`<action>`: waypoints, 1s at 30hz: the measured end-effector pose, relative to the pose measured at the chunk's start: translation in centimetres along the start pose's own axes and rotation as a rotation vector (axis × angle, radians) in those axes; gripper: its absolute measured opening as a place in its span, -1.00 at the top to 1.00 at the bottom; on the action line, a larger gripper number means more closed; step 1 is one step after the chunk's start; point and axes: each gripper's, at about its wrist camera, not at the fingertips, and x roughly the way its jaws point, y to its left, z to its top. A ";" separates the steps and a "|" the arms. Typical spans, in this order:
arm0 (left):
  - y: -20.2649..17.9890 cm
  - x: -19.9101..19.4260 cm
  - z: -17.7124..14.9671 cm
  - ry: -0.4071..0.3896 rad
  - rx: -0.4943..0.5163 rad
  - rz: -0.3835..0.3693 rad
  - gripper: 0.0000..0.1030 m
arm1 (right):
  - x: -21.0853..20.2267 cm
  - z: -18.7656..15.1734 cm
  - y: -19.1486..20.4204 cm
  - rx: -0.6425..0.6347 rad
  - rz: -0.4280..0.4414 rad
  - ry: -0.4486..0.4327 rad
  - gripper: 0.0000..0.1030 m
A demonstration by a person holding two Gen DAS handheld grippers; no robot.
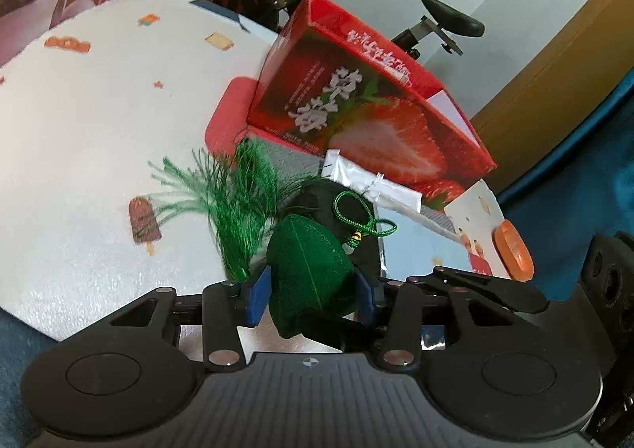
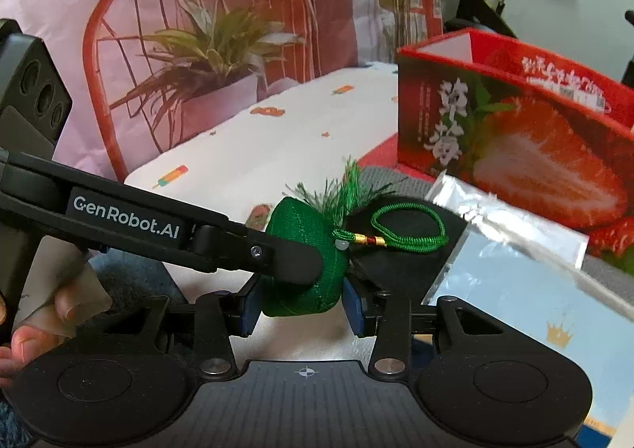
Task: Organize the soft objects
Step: 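Lift the green pouch with both tools and carry it over the red box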
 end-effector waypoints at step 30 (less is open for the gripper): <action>-15.1 -2.4 19.5 -0.319 0.316 -0.145 0.07 | -11.8 19.4 -10.1 -0.169 -0.203 -0.413 0.24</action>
